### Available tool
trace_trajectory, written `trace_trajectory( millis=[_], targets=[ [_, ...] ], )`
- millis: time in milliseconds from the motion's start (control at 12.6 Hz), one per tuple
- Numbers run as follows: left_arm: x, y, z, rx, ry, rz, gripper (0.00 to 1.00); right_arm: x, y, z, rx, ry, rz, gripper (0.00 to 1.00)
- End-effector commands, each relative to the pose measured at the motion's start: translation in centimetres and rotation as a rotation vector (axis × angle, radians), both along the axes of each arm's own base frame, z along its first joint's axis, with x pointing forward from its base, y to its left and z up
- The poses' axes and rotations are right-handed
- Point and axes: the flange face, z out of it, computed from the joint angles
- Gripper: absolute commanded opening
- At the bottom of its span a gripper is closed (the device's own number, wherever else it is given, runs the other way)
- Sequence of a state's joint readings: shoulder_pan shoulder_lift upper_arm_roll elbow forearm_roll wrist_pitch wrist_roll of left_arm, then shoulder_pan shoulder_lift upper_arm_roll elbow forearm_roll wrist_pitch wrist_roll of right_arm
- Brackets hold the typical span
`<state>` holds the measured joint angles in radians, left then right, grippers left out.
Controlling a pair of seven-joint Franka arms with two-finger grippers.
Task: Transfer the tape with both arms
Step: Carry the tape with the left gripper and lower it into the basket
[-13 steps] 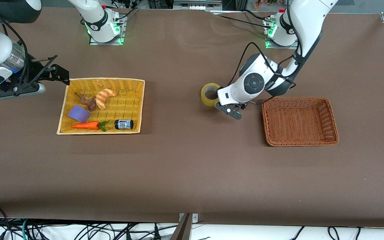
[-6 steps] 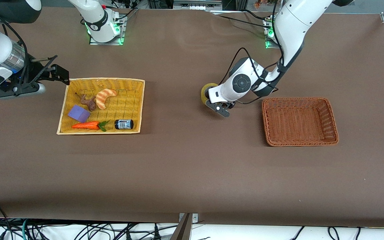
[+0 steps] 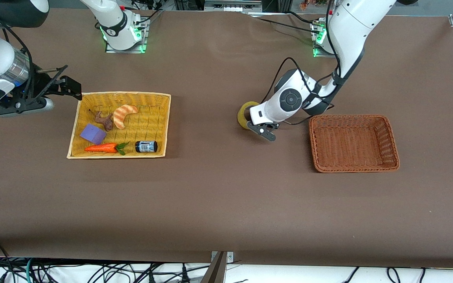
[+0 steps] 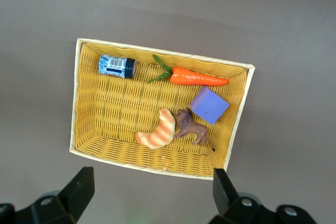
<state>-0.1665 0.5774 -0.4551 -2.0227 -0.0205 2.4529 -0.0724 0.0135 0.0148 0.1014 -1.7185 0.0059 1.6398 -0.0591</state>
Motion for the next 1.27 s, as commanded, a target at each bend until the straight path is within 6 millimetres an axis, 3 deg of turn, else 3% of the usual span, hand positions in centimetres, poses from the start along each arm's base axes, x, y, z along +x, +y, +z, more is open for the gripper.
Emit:
trace_trajectory(
  millis=[0, 79, 316, 395, 475, 633, 712, 870, 949, 1028, 1107, 1186],
  targets=[
    [1.9, 2.5, 5.3, 0.058, 0.005, 0.006, 0.0, 0.1, -0.3, 0.4, -0.01, 0.007, 0.01, 1.0],
    [3.4, 4.3, 8.1, 0.081, 0.017, 0.023, 0.0, 0.0, -0.3, 0.4, -0.01, 0.007, 0.01, 1.0],
    [8.2, 12.5, 16.1, 0.163, 0.125, 0.11, 0.0, 0.1, -0.4, 0.4, -0.009, 0.008, 0.012, 1.0],
    [9.7, 15.6, 17.5, 0.203, 0.119, 0.123, 0.0, 0.1, -0.3, 0.4, -0.009, 0.007, 0.012, 1.0],
    [10.5, 18.2, 17.7, 0.258, 0.09, 0.077, 0.0, 0.1, -0.4, 0.4, -0.009, 0.007, 0.012, 1.0],
    [12.0, 24.4, 14.8, 0.319, 0.097, 0.024, 0.0, 0.1, -0.3, 0.4, -0.009, 0.007, 0.013, 1.0],
    [12.5, 25.8, 13.4, 0.316, 0.089, 0.011, 0.0, 0.1, -0.3, 0.4, -0.009, 0.007, 0.013, 1.0],
    [13.0, 29.1, 7.8, 0.323, 0.05, 0.001, 0.0, 0.1, -0.3, 0.4, -0.009, 0.007, 0.012, 1.0],
    [12.5, 29.8, 5.3, 0.303, 0.028, 0.002, 0.0, 0.1, -0.3, 0.4, -0.009, 0.007, 0.013, 1.0],
    [11.4, 29.4, 3.7, 0.283, 0.012, -0.007, 0.0, 0.1, -0.3, 0.4, -0.009, 0.007, 0.013, 1.0],
    [11.0, 29.2, 3.2, 0.278, 0.01, -0.011, 0.11, 0.1, -0.3, 0.4, -0.009, 0.007, 0.013, 1.0],
    [11.1, 29.4, 3.4, 0.279, 0.009, -0.011, 0.6, 0.1, -0.4, 0.4, -0.009, 0.007, 0.012, 1.0]
  ],
)
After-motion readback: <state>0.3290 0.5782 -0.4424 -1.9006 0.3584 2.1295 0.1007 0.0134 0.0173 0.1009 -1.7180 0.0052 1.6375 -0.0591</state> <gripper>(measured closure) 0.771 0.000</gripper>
